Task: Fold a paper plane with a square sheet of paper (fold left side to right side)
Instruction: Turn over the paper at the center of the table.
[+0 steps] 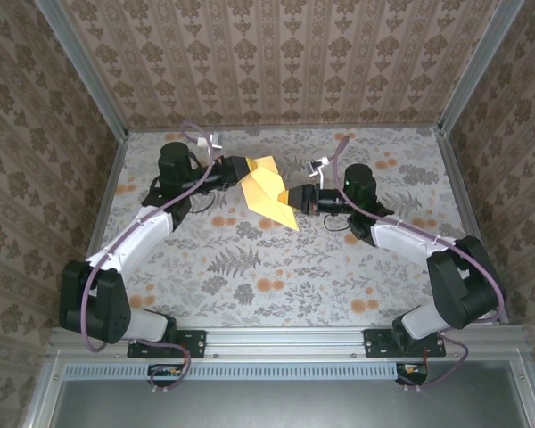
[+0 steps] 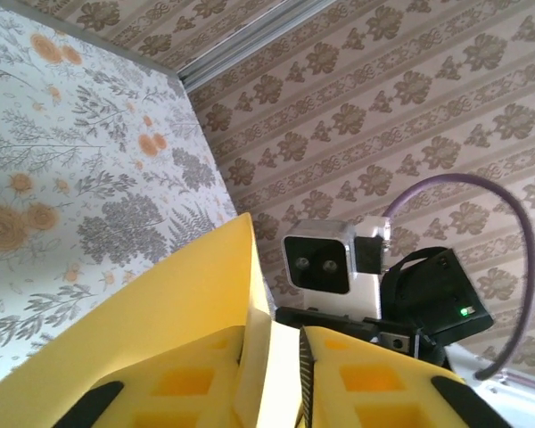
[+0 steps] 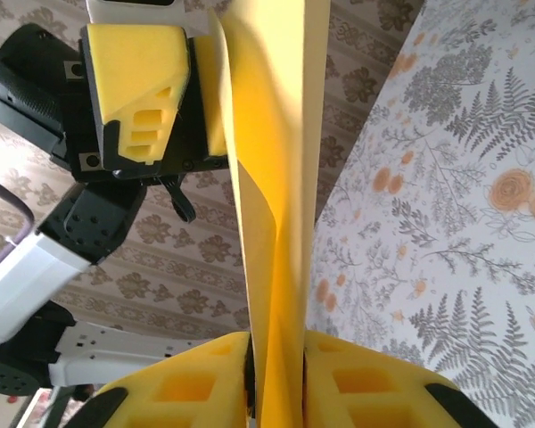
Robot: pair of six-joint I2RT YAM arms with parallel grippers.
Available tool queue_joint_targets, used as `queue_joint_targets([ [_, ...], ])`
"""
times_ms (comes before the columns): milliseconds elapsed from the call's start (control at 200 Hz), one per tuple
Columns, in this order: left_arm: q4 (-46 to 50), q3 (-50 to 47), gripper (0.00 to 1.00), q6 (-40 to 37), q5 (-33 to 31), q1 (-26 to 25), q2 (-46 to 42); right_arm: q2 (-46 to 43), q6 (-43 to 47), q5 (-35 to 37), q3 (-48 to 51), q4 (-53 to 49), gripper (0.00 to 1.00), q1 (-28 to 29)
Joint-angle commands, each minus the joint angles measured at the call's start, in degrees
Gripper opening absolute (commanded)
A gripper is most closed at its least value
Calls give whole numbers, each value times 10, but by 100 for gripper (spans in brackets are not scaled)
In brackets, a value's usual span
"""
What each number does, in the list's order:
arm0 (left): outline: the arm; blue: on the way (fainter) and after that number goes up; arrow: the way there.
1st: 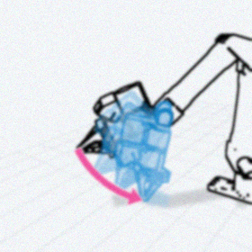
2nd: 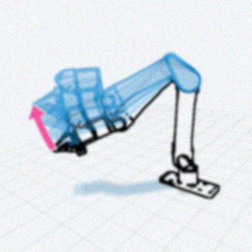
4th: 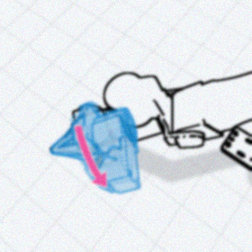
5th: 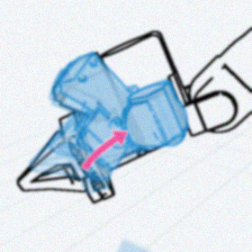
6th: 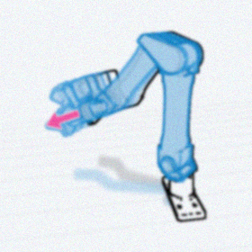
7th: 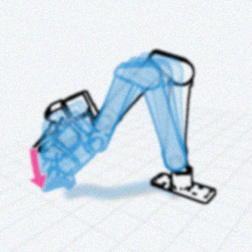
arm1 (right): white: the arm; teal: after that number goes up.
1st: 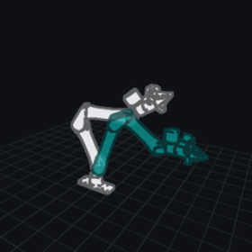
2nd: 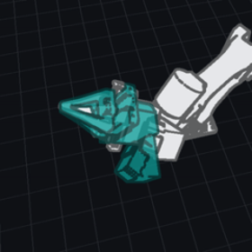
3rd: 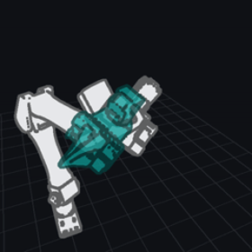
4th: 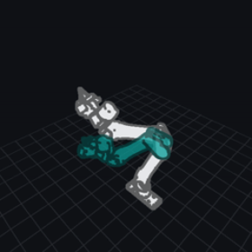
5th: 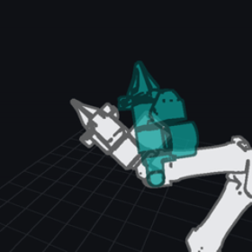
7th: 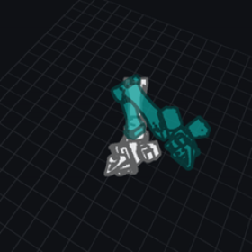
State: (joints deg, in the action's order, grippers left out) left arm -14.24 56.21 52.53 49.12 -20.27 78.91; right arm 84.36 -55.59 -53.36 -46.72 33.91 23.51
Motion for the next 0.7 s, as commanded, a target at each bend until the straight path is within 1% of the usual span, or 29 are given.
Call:
queue_joint_targets([
  [0,77,7,37,-64,-17,2,-16,-25,59,6,-24,-76,19,-3],
  [55,114,9,40,-88,-30,7,-29,-33,94,16,-32,-127,17,-3],
  [130,161,10,47,-117,-49,17,-50,-43,172,48,-55,-246,12,-2],
  [205,216,11,55,-151,-80,27,-77,-73,244,95,-74,-353,9,0],
  [315,285,10,63,-194,-119,38,-115,-94,314,164,-91,-452,8,4],
  [330,294,10,64,-199,-137,38,-120,-96,323,175,-94,-465,8,6],
  [370,314,6,66,-210,-156,39,-133,-101,349,213,-104,-503,8,12],
  [435,331,-5,68,-219,-185,42,-155,-106,389,294,-121,-561,7,32],
  [495,344,-18,70,-222,-214,44,-176,-106,424,396,-142,-611,7,65],
  [545,349,-31,72,-221,-235,46,-191,-98,449,499,-160,-643,8,99],
  [585,354,-40,72,-221,-249,48,-203,-87,466,576,-175,-679,7,129],
  [675,365,-53,73,-220,-275,52,-222,-51,487,722,-210,-727,8,185],
  [695,367,-56,73,-220,-278,53,-226,-29,489,750,-218,-737,7,194],
])
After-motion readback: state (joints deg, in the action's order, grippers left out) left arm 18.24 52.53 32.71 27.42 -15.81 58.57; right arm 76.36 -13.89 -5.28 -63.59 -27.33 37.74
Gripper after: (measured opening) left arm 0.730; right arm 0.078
